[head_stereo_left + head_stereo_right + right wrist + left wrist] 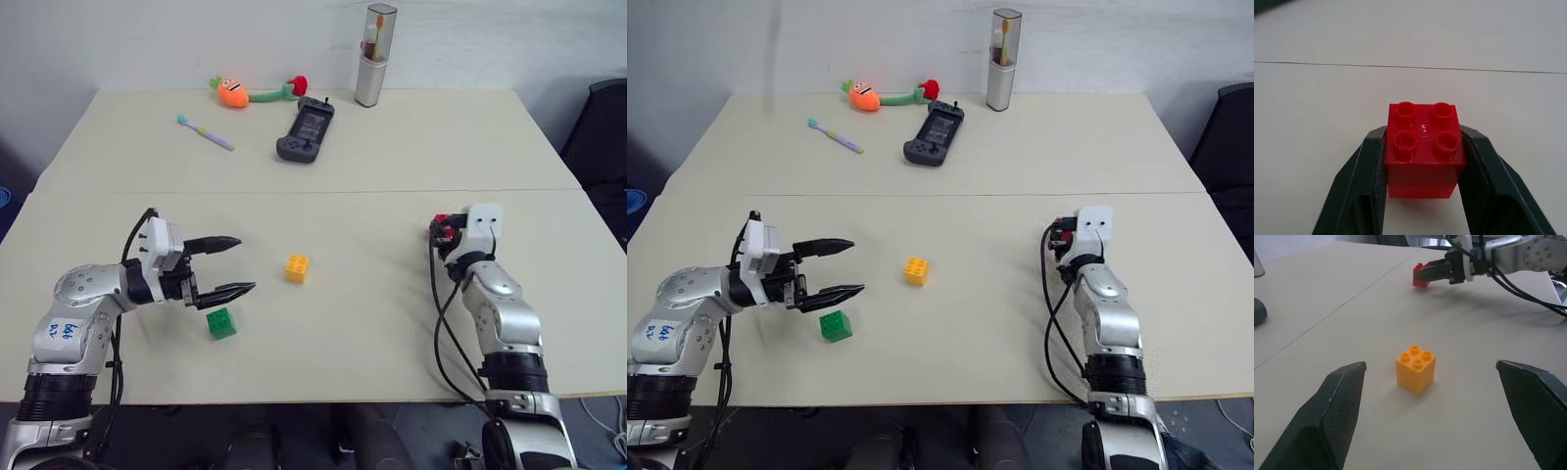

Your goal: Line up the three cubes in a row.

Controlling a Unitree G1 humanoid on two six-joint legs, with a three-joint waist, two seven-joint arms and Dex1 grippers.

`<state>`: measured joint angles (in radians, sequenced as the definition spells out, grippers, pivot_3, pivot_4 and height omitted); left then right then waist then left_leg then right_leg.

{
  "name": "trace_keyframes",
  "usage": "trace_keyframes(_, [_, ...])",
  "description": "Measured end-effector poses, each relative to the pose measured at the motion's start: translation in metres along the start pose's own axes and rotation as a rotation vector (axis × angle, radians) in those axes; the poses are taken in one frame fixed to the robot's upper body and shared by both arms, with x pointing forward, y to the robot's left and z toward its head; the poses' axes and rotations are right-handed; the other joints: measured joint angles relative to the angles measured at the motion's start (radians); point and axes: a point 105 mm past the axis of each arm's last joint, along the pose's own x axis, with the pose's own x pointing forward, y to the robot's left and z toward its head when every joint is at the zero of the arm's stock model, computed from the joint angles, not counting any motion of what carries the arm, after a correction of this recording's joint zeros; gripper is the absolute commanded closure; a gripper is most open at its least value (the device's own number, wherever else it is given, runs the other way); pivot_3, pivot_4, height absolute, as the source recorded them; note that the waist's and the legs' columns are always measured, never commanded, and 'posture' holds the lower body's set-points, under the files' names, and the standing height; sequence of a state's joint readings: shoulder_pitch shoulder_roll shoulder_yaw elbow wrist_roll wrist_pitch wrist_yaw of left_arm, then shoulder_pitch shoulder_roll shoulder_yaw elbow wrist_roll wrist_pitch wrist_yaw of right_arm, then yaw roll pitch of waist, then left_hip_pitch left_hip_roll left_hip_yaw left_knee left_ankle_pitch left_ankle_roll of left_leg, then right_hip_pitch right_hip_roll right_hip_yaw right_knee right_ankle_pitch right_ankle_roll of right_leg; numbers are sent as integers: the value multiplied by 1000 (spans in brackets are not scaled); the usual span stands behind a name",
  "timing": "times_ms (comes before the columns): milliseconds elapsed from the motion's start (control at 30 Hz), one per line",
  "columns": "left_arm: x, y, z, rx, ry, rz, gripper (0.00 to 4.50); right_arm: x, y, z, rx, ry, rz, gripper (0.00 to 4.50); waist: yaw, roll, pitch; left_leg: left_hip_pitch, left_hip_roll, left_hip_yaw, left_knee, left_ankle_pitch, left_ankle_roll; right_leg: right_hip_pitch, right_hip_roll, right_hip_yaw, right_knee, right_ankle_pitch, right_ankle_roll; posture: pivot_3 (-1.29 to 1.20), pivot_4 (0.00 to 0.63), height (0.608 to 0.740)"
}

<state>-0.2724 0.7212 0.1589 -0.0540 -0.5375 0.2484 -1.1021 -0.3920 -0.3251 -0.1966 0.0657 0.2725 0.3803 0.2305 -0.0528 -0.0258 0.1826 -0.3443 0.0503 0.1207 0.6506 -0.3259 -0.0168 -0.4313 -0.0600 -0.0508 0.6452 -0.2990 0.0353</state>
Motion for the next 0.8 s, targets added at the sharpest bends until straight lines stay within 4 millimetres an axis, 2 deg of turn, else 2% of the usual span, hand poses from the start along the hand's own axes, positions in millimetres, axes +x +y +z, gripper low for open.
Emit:
trace_keyframes(100, [0, -1, 0, 3, 2, 4, 0, -26, 15, 16, -53, -53, 261, 3014, 3, 1, 0, -1, 0, 0, 0, -1, 2, 0, 0, -1, -1, 0, 1, 0, 150, 740])
trace_keyframes(167, [-1, -2, 0, 4, 2, 7, 0, -65, 27, 24, -226, -57, 573, 3014, 13, 2, 1, -1, -1, -1, -1, -4, 7, 1, 0, -1, -3, 0, 2, 0, 150, 740])
trace_keyframes(267, [-6, -2, -3, -7, 11, 18, 0, -112, 36, 15, -435, 25, 956, 3014, 23, -1, 1, 1, 0, 0, 0, -5, 8, 5, 1, -2, -7, 1, 4, 0, 150, 740])
trace_keyframes(367, [-6, -2, -3, -6, 12, 14, 0, -136, 28, -4, -497, 108, 1147, 3014, 24, -3, 2, 4, -1, 0, 1, -6, 9, 7, 1, -2, -7, 2, 5, 0, 150, 740])
trace_keyframes(600, [-9, -3, -3, -12, 38, -5, 0, -138, 33, -30, -453, 97, 1300, 3014, 25, -2, 2, 5, -1, 1, 1, -3, 3, 6, 0, -1, -5, 2, 4, 0, 150, 740])
trace_keyframes(800, [-13, -3, -4, -23, 66, -23, 0, -123, 38, -43, -492, 104, 1353, 3014, 24, -2, 2, 5, -1, 1, 2, -3, 3, 6, 0, -1, -4, 2, 4, 0, 150, 740])
